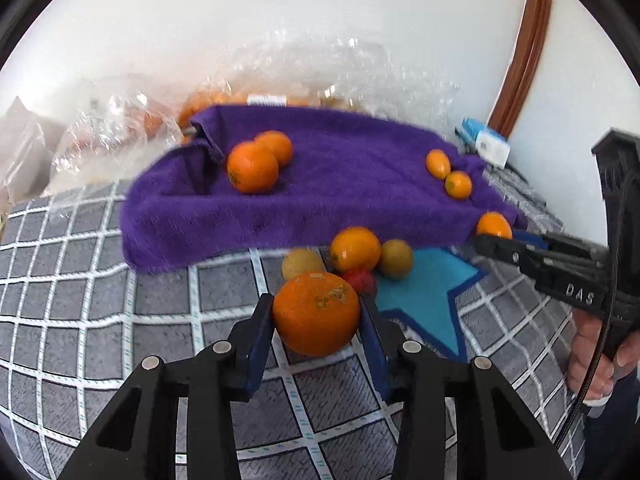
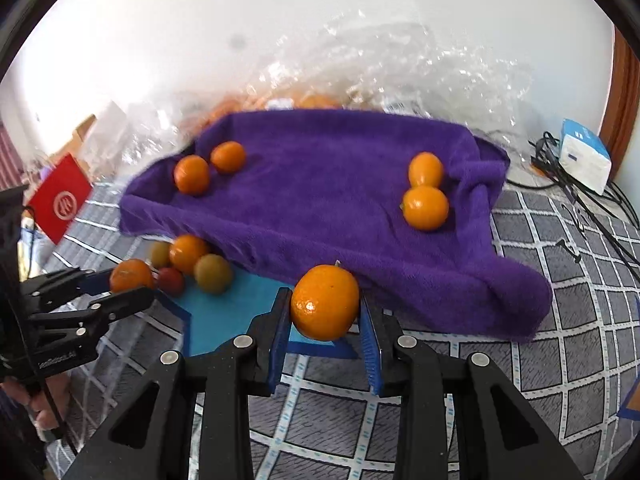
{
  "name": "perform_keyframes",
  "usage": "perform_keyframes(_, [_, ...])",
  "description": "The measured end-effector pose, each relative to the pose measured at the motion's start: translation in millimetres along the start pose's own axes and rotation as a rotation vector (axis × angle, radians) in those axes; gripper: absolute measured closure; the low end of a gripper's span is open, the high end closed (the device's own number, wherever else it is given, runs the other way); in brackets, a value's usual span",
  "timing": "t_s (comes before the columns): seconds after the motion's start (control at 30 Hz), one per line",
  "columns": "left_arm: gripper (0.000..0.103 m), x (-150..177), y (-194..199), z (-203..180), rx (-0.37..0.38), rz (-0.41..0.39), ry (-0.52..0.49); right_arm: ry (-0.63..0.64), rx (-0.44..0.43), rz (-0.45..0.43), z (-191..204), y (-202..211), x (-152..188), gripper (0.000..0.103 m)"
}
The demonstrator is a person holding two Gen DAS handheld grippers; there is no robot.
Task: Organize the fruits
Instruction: 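Grasp a large orange with the left tool while the right tool holds its orange, then carry both held oranges over the purple towel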
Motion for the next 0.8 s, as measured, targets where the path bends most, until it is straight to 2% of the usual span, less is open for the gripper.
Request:
perform_keyframes(0.2, [0.063,-21,14,17,0.004,-0.091,0.088,-0.021,-0.033,-0.064,3,10,-12,0.07])
perform_keyframes(0.4, [0.063,-31,19,33,-0.021,-0.133,0.152,-0.048,0.003,-0.109,-10,18,-22,0.07])
perform_keyframes(0.53, [0.063,-35,22,37,-0.033,-0.147,0.162,-0.08,0.031,-0.132,-23,21,-30,0.07])
perform_keyframes(0.7, [0.063,-38,25,33,-0.063,-0.175,0.106,-0.101,0.071,-0.124,-34,19,-37,0.07])
perform_keyframes(0.8, [0.063,-41,27,35,-0.059,-0.17,0.133,-0.096,0.103,-0.117,-41,23,-43,0.07])
Point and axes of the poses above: each gripper's, at about its wrist camera, not at the fingertips, and y roughly against the way its jaws point, z to its left, x to its underside, the point moved 10 cm from there along -y, roughly the way its jaws point, and after that the axes turned 13 degrees about -z, right-handed, at the moved point
